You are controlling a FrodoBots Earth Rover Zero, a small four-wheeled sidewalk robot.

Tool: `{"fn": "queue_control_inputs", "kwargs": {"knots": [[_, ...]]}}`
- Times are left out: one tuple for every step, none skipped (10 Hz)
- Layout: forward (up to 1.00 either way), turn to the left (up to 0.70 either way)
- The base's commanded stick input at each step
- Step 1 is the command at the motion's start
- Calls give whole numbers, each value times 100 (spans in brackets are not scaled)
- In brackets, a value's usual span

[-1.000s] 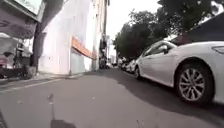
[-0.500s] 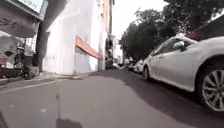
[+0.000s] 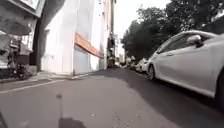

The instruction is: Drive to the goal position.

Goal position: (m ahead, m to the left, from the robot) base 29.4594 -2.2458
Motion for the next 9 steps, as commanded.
{"fn": "queue_control_inputs", "kwargs": {"knots": [[70, 0], [70, 0], [70, 0], [70, 0], [70, 0], [70, 0], [70, 0], [70, 0], [70, 0]]}}
